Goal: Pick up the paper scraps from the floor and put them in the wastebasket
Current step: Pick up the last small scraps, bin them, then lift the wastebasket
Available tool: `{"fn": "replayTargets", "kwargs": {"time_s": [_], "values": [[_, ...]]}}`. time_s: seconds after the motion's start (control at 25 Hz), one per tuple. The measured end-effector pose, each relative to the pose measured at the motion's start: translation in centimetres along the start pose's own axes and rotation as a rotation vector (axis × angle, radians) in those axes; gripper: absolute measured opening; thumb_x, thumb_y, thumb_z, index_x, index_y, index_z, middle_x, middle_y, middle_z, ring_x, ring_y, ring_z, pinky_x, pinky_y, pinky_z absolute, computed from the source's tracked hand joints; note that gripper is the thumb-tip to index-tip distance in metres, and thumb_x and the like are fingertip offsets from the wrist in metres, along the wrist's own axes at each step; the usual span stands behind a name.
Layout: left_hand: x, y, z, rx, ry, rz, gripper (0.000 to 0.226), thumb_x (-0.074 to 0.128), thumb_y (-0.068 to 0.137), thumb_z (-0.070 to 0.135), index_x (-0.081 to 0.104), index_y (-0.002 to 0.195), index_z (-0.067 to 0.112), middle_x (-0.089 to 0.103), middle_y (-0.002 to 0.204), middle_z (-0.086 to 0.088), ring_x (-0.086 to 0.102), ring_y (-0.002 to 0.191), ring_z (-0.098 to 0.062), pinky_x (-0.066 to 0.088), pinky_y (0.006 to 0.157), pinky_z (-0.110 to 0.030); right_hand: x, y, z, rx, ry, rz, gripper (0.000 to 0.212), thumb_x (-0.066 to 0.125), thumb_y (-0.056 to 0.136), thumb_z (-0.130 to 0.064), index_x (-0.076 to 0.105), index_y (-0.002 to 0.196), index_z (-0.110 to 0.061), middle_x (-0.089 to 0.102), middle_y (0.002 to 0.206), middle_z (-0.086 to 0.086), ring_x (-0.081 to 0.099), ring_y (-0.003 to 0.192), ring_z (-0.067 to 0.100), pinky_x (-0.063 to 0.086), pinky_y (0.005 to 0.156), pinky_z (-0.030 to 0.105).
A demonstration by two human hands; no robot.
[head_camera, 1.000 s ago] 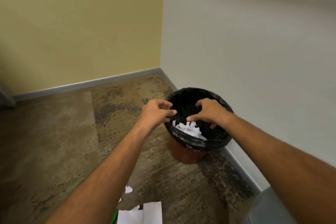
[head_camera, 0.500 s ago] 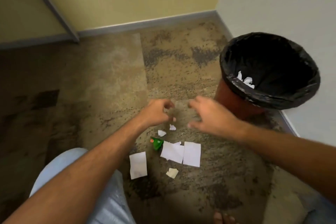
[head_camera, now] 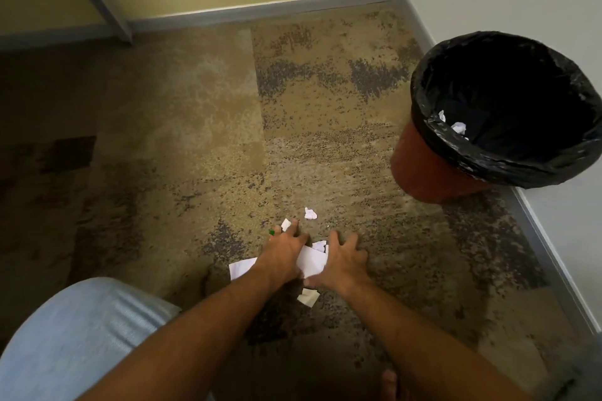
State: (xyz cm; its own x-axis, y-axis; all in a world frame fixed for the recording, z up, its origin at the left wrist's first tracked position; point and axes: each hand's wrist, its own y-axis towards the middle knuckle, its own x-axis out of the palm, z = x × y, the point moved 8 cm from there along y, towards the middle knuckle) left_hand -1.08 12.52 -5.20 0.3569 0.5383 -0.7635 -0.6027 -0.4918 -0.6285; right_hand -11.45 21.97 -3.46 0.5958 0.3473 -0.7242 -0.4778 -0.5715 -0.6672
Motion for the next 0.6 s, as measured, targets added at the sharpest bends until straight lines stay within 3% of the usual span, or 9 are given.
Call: {"fn": "replayTargets", "kwargs": {"time_s": [0.12, 0.2, 0.28, 0.4, 0.6], "values": [[0.9, 0.4, 0.2, -0.010, 0.074, -0.039, 0.087, 0.078, 0.095, 0.023, 0.029, 0.167, 0.021, 0.004, 0.180, -0.014, 0.020, 0.160, -0.055, 0.044, 0.121, -0.058, 0.6, -0.3, -1.3, -0.065, 0.080, 0.065, 0.110, 0.096, 0.069, -0.052, 0.029, 0.155, -0.031, 0.022, 0.154, 0.013, 0.045, 0.134, 0.043, 0.052, 0.099, 0.043], [0.5, 0.7, 0.6, 0.002, 0.117, 0.023, 0.070, 0.071, 0.099, 0.015, 0.040, 0.162, 0.015, 0.025, 0.173, -0.017, 0.044, 0.150, -0.048, 0.051, 0.116, -0.052, 0.5, -0.3, -1.6, -0.086, 0.123, 0.107, 0.099, 0.096, 0.076, -0.036, 0.035, 0.153, -0.032, 0.023, 0.156, 0.012, 0.046, 0.134, 0.040, 0.054, 0.096, 0.041], [-0.3, 0.7, 1.0, 0.039, 0.149, 0.126, 0.047, 0.067, 0.100, 0.009, 0.058, 0.147, 0.013, 0.053, 0.153, -0.013, 0.066, 0.129, -0.036, 0.059, 0.104, -0.045, 0.3, -0.1, -1.6, -0.097, 0.156, 0.137, 0.092, 0.094, 0.079, -0.028, 0.038, 0.152, -0.032, 0.025, 0.154, 0.011, 0.048, 0.132, 0.037, 0.055, 0.093, 0.039], [-0.8, 0.9, 0.8, 0.050, 0.118, 0.180, 0.037, 0.069, 0.097, 0.008, 0.070, 0.134, 0.013, 0.067, 0.134, -0.010, 0.072, 0.116, -0.031, 0.061, 0.097, -0.041, -0.2, 0.3, -1.4, -0.110, 0.203, 0.148, 0.085, 0.094, 0.078, -0.024, 0.045, 0.147, -0.029, 0.032, 0.146, 0.010, 0.053, 0.125, 0.035, 0.058, 0.093, 0.040], [-0.9, 1.2, -0.8, -0.025, -0.163, 0.157, 0.031, 0.073, 0.093, 0.008, 0.078, 0.123, 0.013, 0.079, 0.119, -0.010, 0.075, 0.107, -0.028, 0.061, 0.096, -0.036, -0.5, 0.5, -2.2, -0.159, 0.104, 0.143, 0.072, 0.095, 0.077, -0.028, 0.055, 0.136, -0.028, 0.047, 0.140, 0.007, 0.067, 0.116, 0.034, 0.059, 0.091, 0.041]]}}
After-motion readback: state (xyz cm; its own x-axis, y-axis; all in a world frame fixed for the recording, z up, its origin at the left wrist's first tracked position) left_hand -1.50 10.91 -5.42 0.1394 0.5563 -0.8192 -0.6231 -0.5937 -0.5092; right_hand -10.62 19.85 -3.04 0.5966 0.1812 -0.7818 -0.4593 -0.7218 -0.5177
